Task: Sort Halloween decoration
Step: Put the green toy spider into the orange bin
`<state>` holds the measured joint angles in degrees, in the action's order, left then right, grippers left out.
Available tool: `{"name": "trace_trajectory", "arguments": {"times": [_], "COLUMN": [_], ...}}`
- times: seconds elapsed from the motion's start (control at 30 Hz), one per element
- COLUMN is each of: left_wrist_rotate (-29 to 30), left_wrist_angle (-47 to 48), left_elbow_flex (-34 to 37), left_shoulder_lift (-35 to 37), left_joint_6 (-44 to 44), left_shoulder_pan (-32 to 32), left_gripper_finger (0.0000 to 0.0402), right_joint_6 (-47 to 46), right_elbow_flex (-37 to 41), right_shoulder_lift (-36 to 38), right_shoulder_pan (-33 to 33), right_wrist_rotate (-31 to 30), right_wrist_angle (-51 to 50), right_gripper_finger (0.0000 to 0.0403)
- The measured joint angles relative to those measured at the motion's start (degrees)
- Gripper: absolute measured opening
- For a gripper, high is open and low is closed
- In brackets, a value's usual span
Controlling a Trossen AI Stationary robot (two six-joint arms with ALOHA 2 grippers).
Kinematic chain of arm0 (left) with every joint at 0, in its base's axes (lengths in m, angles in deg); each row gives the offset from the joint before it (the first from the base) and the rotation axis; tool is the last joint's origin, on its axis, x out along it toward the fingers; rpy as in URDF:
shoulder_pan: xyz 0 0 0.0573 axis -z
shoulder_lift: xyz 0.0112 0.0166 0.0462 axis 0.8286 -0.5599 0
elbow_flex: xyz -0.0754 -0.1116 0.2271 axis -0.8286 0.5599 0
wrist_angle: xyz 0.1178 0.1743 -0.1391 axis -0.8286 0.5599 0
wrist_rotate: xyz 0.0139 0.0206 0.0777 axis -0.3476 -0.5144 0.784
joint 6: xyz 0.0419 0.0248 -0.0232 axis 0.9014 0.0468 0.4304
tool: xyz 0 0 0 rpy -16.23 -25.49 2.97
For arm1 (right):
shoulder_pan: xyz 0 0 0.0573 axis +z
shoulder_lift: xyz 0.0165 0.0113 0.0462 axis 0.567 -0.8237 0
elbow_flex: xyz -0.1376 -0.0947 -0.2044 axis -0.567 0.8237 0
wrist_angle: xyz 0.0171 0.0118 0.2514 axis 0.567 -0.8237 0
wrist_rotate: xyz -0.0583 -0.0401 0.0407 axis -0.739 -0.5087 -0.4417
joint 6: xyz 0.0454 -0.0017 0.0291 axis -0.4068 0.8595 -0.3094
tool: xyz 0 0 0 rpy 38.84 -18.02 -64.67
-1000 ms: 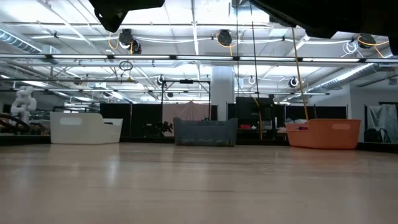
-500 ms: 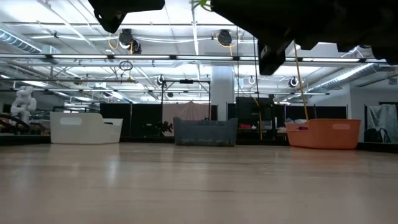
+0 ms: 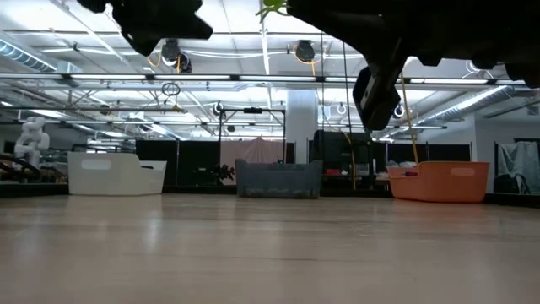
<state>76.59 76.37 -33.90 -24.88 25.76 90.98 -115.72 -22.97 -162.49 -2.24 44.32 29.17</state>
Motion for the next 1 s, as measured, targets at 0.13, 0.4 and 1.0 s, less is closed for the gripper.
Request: {"name": "trace_trajectory", "arguments": {"times": [0.13,0.4,1.0], "left_wrist_rotate": [0.0,0.0,5.7], "left_wrist_angle": [2.3,2.1,2.2], "left_elbow_flex": [0.0,0.0,0.0], "left_shoulder_lift": [0.0,0.0,0.0], "left_joint_6": [2.0,1.7,1.1], "left_shoulder_pan": [0.0,0.0,-0.2], "left_gripper_finger": [0.0173,0.0173,0.0173], "right_joint_6": [-1.6,1.6,3.7], "right_elbow_flex": [0.0,0.0,0.1], "right_shoulder_lift": [0.0,0.9,50.3], "right_shoulder_pan": [0.4,0.1,-5.9], "right_wrist_rotate": [-0.1,-0.2,-7.4], "right_wrist_angle": [0.0,-2.0,-82.0], "right_gripper_finger": [0.0,0.0,0.0]}}
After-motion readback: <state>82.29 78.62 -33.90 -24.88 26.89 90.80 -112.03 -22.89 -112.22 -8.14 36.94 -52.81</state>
